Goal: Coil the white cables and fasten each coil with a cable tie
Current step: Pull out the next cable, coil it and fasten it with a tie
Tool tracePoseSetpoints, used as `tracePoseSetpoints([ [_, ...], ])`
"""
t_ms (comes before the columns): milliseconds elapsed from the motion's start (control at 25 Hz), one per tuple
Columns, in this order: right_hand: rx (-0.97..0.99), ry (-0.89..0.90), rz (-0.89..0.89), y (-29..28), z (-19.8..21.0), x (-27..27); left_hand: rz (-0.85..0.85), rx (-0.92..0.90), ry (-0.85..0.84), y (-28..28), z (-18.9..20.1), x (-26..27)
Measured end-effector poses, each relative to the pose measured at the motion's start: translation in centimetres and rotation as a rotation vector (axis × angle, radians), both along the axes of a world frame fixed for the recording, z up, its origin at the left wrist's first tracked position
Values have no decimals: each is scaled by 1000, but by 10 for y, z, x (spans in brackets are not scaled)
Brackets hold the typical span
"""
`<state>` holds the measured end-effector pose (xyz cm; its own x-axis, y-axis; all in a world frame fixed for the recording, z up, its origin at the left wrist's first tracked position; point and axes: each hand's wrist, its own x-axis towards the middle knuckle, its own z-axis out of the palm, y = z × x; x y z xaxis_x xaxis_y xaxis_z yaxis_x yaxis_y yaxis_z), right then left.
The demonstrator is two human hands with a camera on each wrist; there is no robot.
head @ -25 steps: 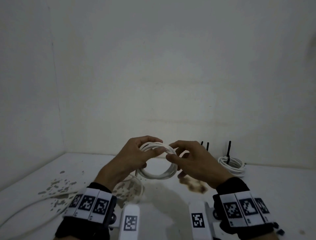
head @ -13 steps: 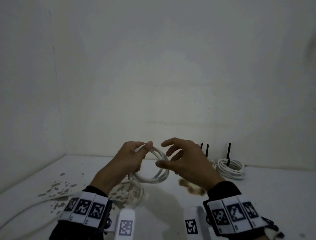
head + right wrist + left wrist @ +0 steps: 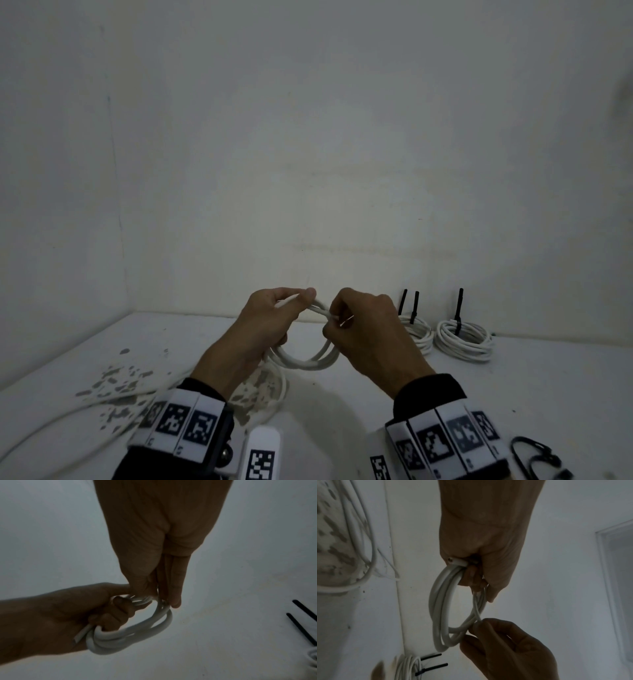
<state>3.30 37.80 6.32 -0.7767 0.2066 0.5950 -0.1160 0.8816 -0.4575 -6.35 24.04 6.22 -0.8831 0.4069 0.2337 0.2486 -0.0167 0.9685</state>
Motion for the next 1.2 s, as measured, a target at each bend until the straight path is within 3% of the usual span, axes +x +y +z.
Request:
tracePoseSetpoints([
  [120, -125, 69, 18, 3, 3, 3, 68, -17, 84, -2, 1, -1],
  [280, -328, 168, 75, 3, 1, 2, 149, 5, 59, -1, 1, -1],
  [440, -362, 121, 115, 7, 0, 0, 159, 4, 106, -1, 3, 1],
  [600, -510, -113, 153, 5, 3, 5, -58, -124, 82, 0, 6, 8],
  [720, -812, -299, 407, -2, 7, 9, -254, -166, 36, 2, 10, 16],
  [800, -858, -282, 478, 0, 5, 9, -289, -121, 6, 0, 11, 17],
  [920, -997, -148, 502, 2, 7, 5, -264, -21, -90, -6, 11, 14],
  [1080, -1117, -104, 438, 4, 15, 7, -453, 186, -453, -2, 6, 21],
  [1200, -1223, -103, 354, 5, 19, 10, -519, 268, -537, 6, 2, 26],
])
